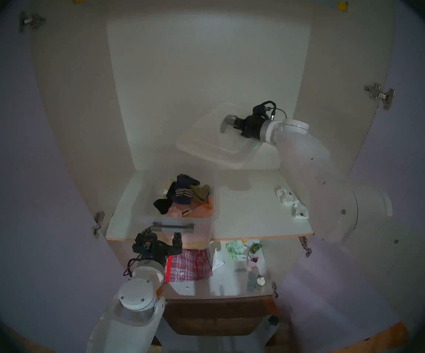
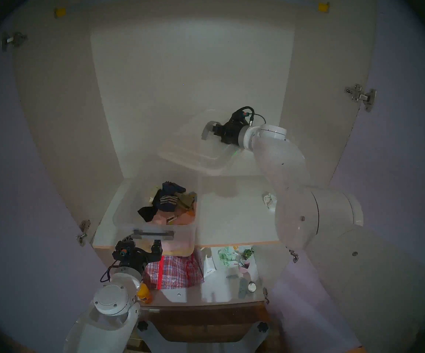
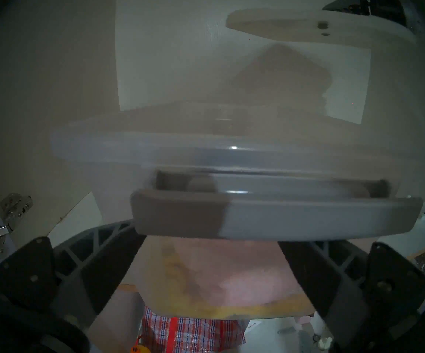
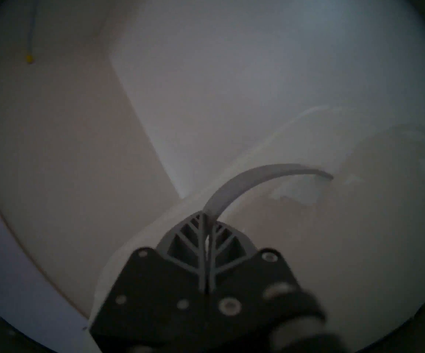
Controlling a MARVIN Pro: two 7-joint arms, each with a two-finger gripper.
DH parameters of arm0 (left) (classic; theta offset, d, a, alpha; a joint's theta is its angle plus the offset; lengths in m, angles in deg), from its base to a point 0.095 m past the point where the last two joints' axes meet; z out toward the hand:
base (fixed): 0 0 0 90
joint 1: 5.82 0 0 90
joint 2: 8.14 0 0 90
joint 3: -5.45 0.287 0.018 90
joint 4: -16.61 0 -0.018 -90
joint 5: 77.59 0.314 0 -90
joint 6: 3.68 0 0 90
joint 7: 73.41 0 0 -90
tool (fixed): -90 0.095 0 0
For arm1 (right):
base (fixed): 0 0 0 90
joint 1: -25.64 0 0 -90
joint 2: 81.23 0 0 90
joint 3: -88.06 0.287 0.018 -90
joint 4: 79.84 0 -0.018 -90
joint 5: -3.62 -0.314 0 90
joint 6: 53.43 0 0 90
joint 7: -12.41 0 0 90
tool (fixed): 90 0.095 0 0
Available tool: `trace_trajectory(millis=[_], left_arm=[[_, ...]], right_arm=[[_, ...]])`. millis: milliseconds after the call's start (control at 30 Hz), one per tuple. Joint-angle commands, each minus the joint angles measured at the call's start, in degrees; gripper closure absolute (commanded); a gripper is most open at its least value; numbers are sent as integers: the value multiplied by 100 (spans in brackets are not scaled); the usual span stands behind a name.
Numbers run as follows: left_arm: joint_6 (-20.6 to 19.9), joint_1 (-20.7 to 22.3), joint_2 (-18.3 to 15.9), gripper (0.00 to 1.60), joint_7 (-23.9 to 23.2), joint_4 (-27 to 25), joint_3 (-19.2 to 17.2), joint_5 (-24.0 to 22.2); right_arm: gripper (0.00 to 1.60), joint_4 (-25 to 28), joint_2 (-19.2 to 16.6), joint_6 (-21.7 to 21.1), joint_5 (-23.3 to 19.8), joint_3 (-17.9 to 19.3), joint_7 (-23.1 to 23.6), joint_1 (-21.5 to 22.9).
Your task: Take socks out of the storage bin, place them on top of the cabinet, and put the lid back on the bin
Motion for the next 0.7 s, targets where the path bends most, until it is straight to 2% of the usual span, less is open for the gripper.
trace_trajectory(millis=[0,233,433,533,667], left_arm=[[79,114,-14,0,-23,-184,-12,12],[77,118,-26,0,-6,-180,0,1],[79,120,-38,0,4,-181,8,-8],[79,120,-41,0,7,-181,10,-11],[76,122,-44,0,13,-178,14,-14]], right_arm=[[160,-138,290,250,-34,-55,197,368],[160,-399,595,356,68,-347,960,377],[160,-613,812,640,234,-684,1436,263],[160,-689,850,750,296,-809,1450,240],[160,-824,896,958,394,-956,1206,196]])
